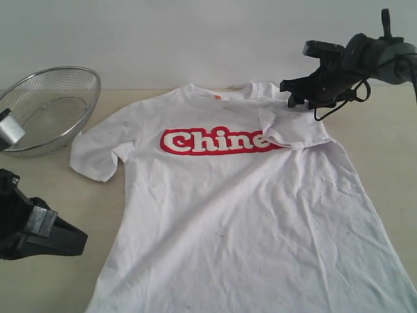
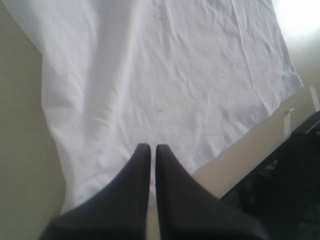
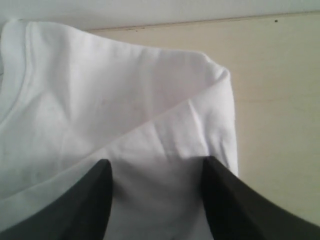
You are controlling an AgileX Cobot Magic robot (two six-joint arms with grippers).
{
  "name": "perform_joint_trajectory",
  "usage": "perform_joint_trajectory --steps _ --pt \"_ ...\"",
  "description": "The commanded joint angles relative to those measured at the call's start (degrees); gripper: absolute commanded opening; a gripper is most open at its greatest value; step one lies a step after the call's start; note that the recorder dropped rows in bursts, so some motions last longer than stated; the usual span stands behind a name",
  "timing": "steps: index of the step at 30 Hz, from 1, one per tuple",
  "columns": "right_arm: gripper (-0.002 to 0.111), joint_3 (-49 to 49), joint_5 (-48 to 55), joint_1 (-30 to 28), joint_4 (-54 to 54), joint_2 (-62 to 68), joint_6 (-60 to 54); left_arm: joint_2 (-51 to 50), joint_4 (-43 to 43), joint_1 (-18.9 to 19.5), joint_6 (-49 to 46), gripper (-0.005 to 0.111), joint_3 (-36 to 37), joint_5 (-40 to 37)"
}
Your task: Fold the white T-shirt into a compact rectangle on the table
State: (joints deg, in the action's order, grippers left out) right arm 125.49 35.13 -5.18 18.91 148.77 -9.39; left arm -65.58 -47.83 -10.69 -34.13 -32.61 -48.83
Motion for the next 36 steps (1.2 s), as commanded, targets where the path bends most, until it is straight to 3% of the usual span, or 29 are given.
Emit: perform_joint_trajectory --steps 1,15,20,22,24,25,36 --pt "0.050 -0.2 0.6 -1.0 -2.3 1.3 0.1 -0.1 -1.0 0.0 -0.5 0.004 -0.2 -0.8" --pt "0.050 -0.2 2.7 -2.8 -2.6 -2.6 1.4 -0.1 -1.2 0.0 -0.5 0.004 -0.2 -0.7" --pt "0.049 -0.2 17.1 -2.8 6.9 -7.4 -1.7 -0.1 -1.2 0.0 -1.0 0.004 -0.2 -0.6" --pt "0.035 -0.2 23.1 -2.8 7.9 -7.6 -1.6 -0.1 -1.2 0.0 -1.5 0.004 -0.2 -0.6" --pt "0.007 -0.9 26.0 -2.8 7.5 -7.6 -1.2 -0.1 -1.2 0.0 -1.5 0.004 -0.2 -0.6" --pt "0.000 -1.0 26.7 -2.8 7.5 -7.7 -1.2 -0.1 -1.2 0.0 -1.5 0.004 -0.2 -0.6" --pt "0.000 -1.0 26.9 -2.8 -2.1 -4.7 3.0 -0.1 -2.6 0.0 -1.9 0.004 -0.2 -0.6"
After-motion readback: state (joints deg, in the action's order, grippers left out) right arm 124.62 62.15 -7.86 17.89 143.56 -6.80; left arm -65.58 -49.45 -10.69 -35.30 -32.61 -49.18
